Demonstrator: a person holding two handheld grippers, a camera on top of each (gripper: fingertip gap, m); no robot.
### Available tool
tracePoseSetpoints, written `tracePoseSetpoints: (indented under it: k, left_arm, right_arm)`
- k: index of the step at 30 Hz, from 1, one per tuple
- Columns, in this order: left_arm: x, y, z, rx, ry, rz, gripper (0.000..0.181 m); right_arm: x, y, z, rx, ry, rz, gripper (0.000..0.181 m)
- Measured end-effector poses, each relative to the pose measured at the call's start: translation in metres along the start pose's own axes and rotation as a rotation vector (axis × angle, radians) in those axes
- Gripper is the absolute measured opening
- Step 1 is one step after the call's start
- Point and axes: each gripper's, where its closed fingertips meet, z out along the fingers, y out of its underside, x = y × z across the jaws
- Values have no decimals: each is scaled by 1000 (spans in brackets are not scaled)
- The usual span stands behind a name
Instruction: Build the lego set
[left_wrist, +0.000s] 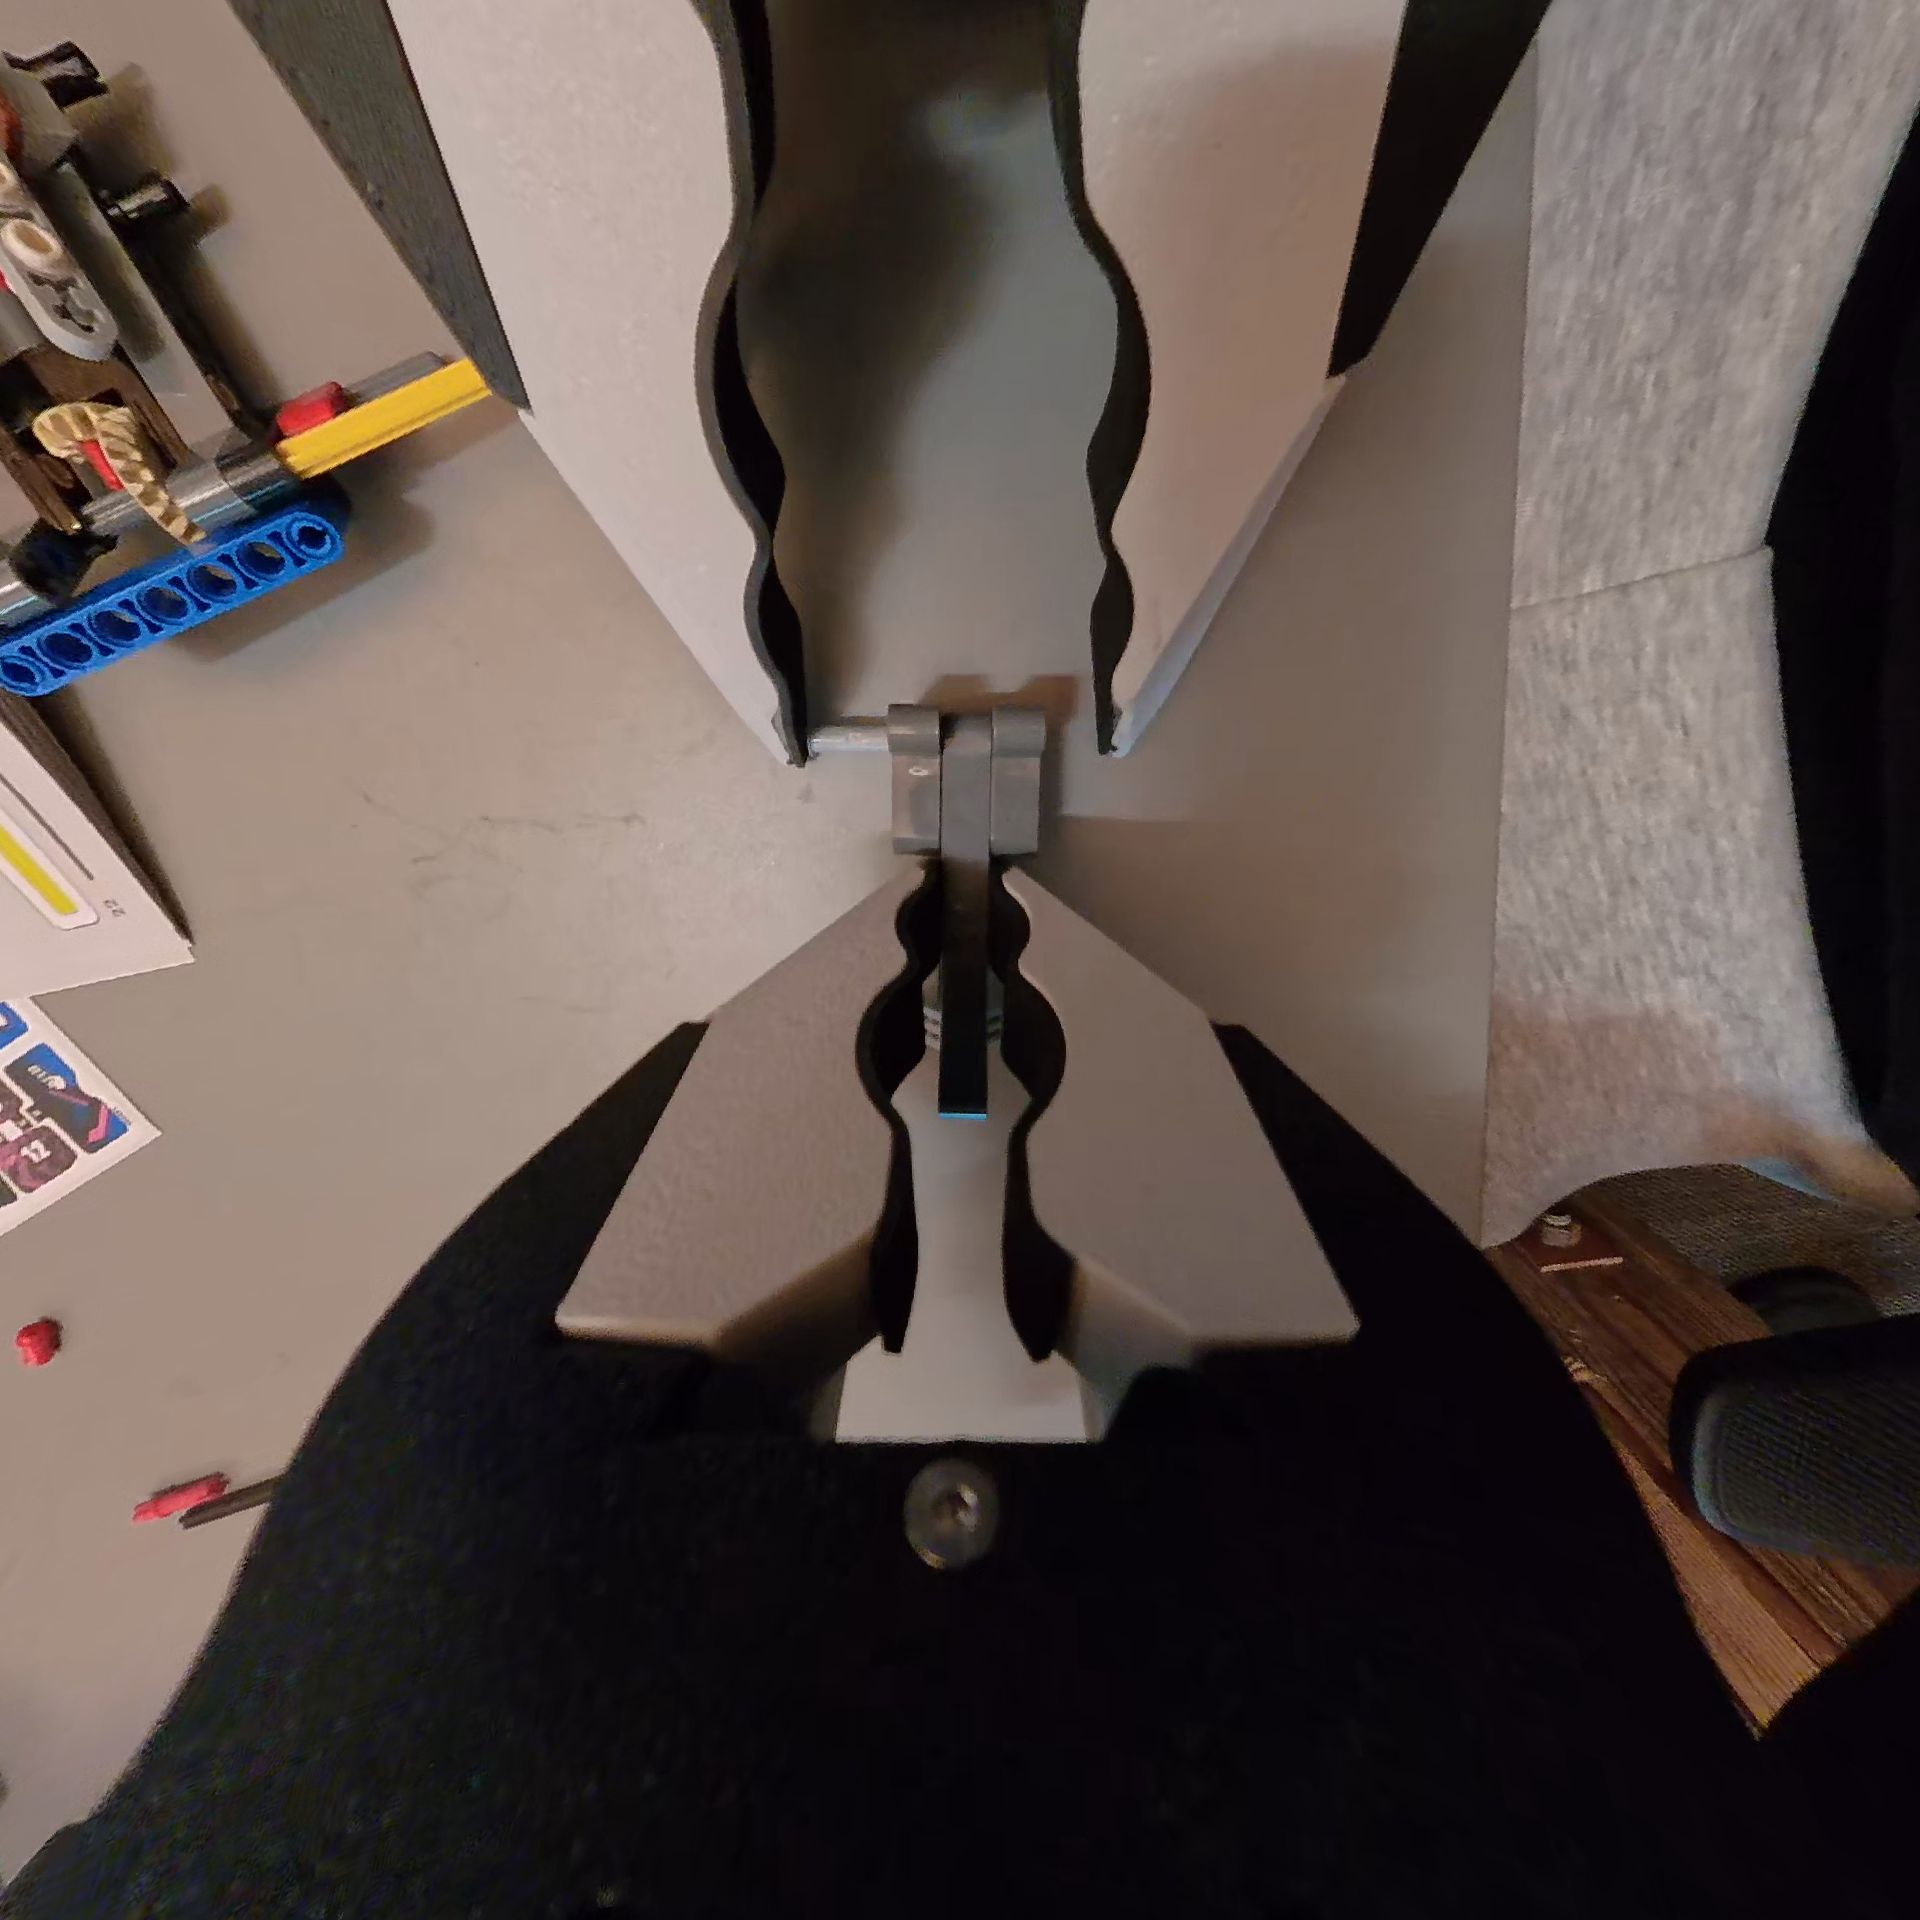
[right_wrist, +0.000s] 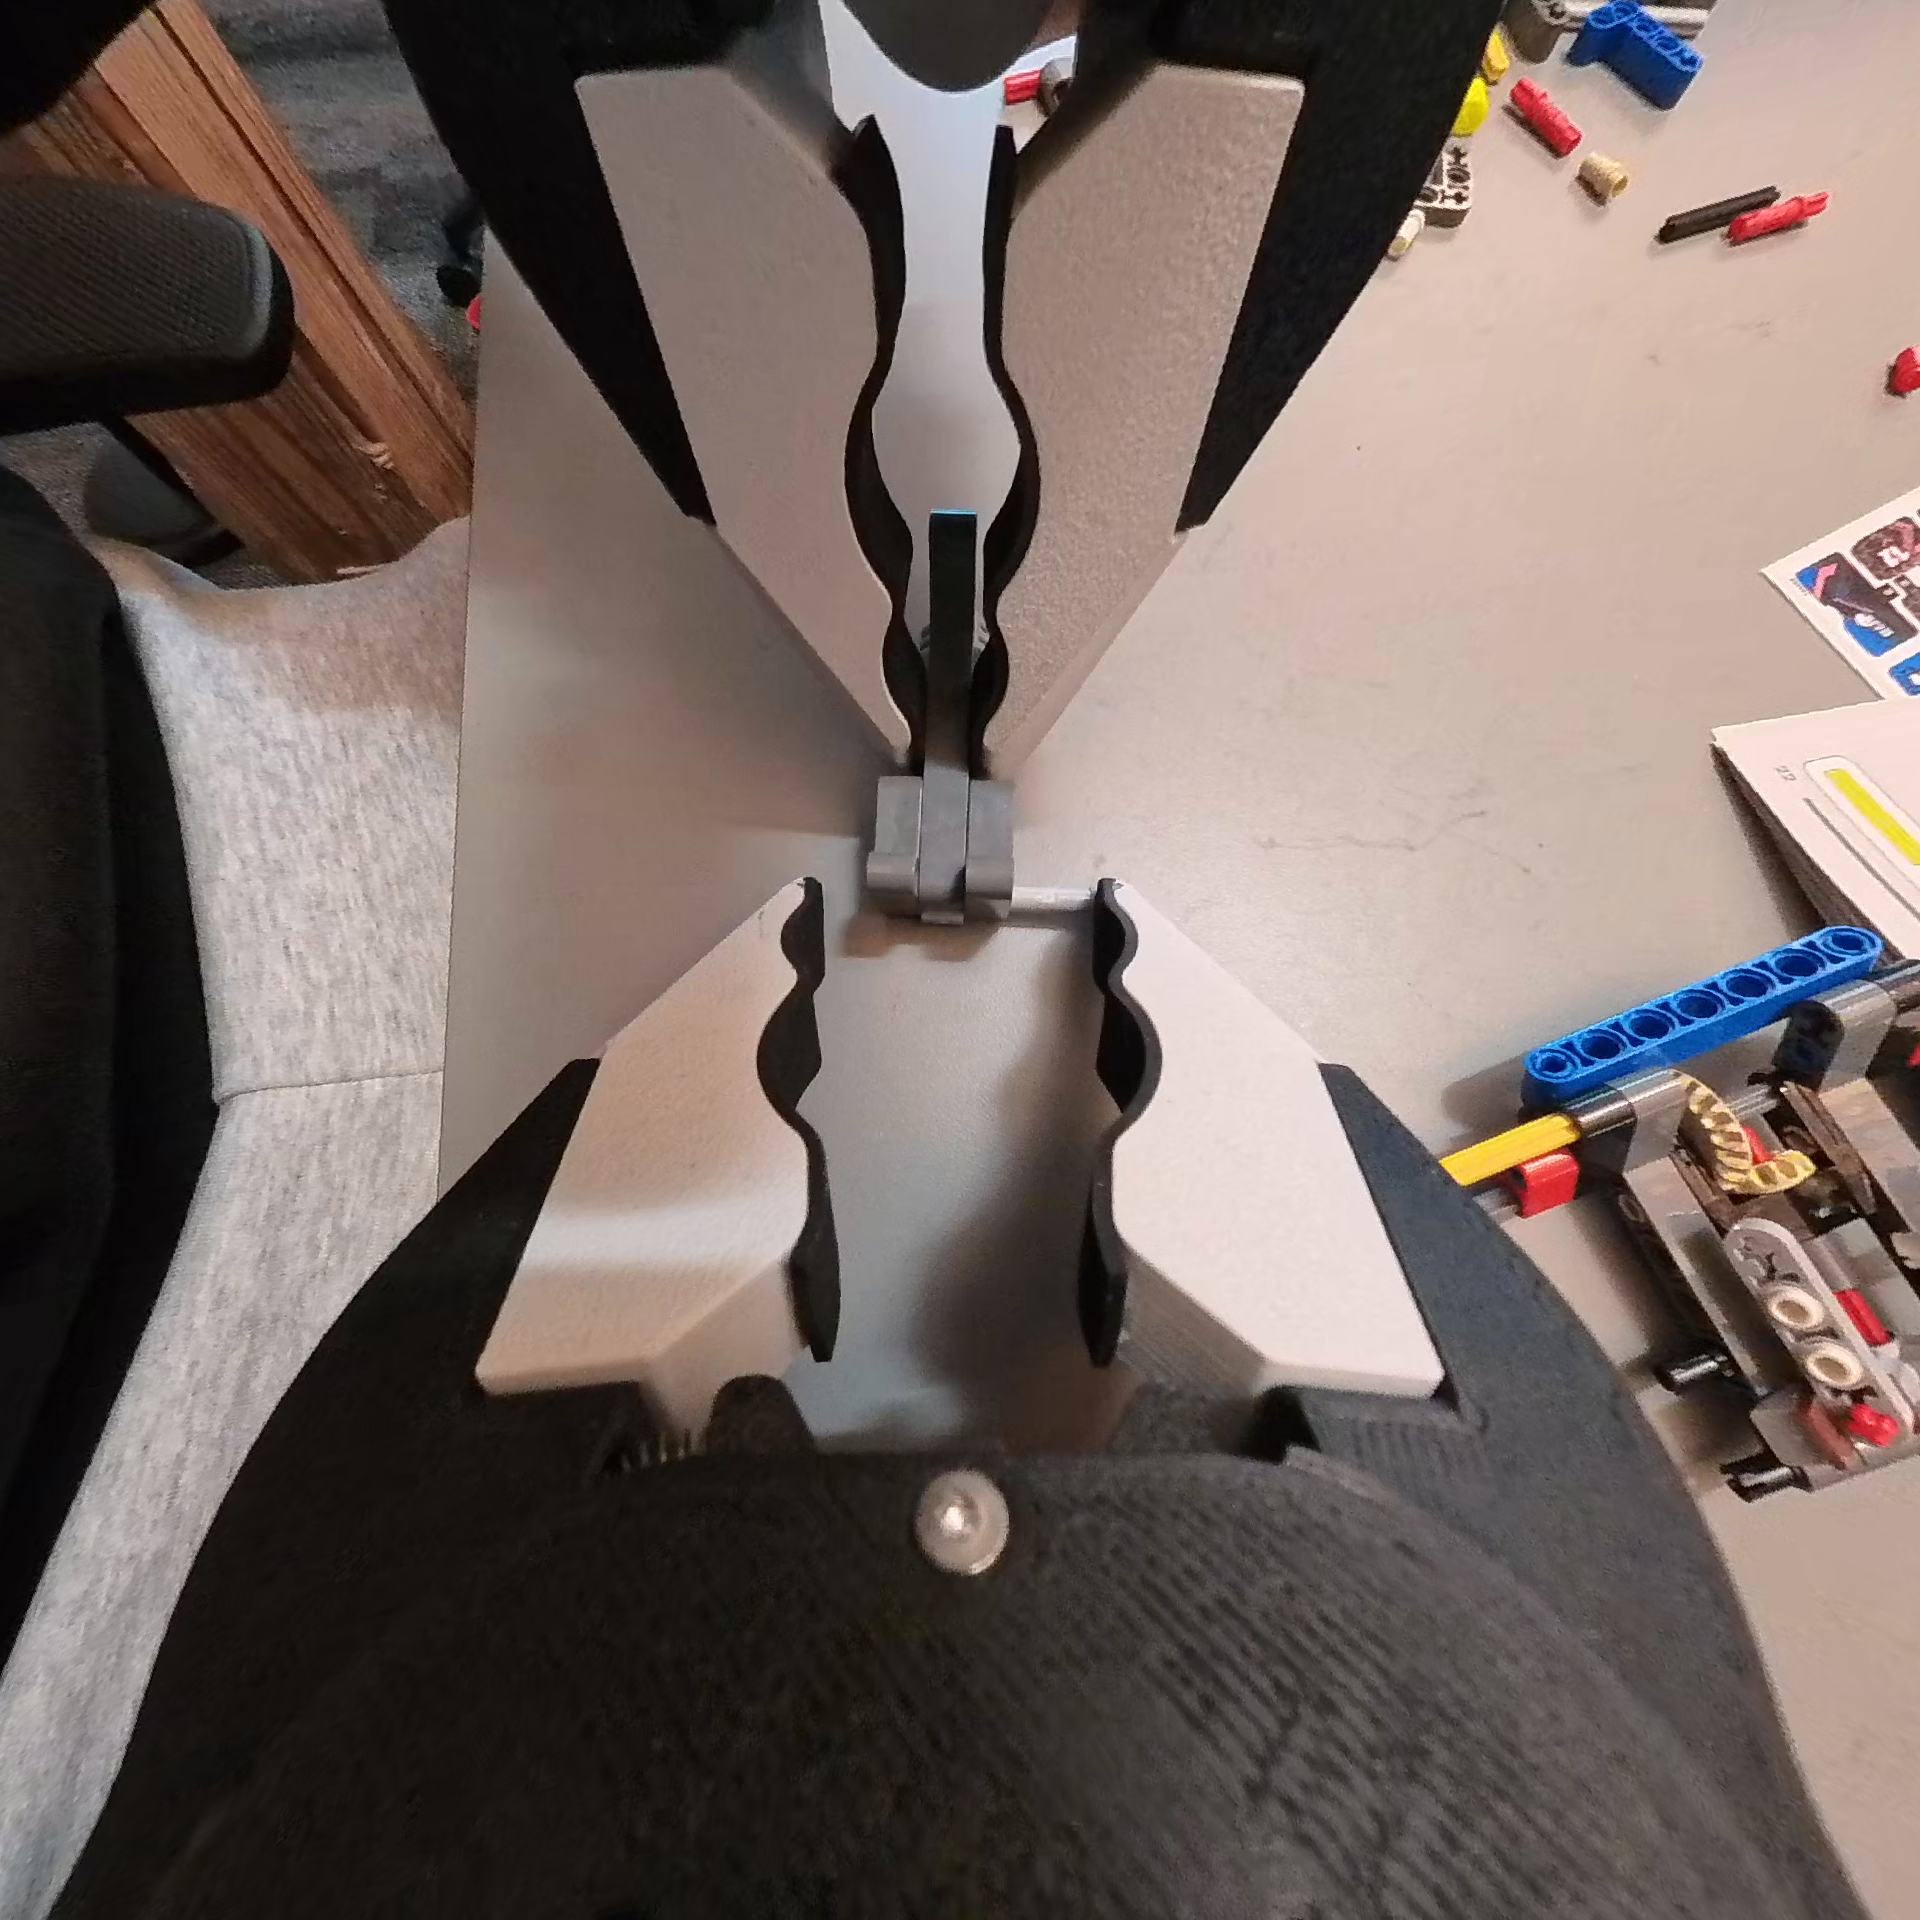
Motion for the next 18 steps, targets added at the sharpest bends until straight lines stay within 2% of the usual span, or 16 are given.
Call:
tracePoseSetpoints:
  k: [1,10,18]
  left_arm:
    - [0,-1,0,2,0,0,5]
    - [0,-2,1,25,14,-27,5]
    - [0,-2,1,17,15,-34,5]
  right_arm:
    - [0,0,0,0,0,0,51]
    - [2,0,0,0,9,12,50]
    - [6,2,-3,2,13,6,41]
